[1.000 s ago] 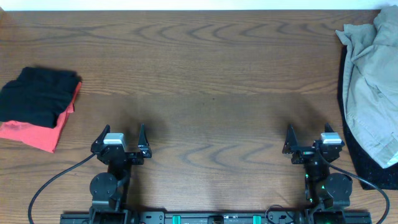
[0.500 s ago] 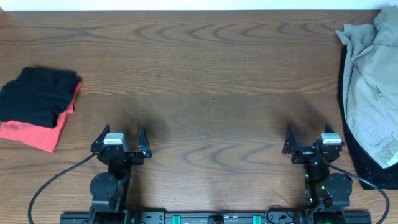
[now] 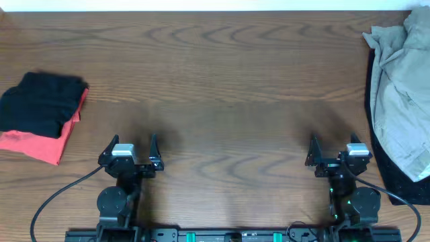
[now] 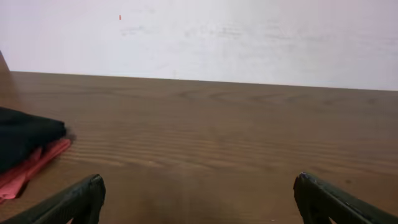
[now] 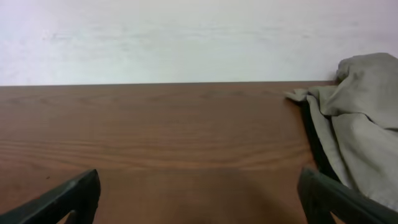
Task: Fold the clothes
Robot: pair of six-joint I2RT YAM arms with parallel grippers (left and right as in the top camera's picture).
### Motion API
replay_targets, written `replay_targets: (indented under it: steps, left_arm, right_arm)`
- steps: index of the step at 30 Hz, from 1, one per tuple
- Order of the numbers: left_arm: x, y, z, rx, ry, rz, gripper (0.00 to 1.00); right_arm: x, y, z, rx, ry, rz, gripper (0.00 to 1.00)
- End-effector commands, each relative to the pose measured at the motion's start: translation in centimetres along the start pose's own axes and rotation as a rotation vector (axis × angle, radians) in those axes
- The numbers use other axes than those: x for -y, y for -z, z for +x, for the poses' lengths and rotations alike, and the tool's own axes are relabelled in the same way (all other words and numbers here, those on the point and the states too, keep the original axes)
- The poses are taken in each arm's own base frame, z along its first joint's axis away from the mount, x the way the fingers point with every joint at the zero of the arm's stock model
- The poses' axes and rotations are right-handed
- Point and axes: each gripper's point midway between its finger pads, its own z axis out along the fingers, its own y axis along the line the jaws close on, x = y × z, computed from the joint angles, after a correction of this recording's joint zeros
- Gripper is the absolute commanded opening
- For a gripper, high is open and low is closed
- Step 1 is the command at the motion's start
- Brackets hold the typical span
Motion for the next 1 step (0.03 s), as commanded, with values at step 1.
replay_targets:
  steps: [1]
  left_arm:
    - [-0.31, -0.05, 1.60, -0.050, -0.004, -0.015, 0.98]
  right_arm:
    - [0.08, 0.02, 0.07, -0.001, 0.012, 0.002, 0.99]
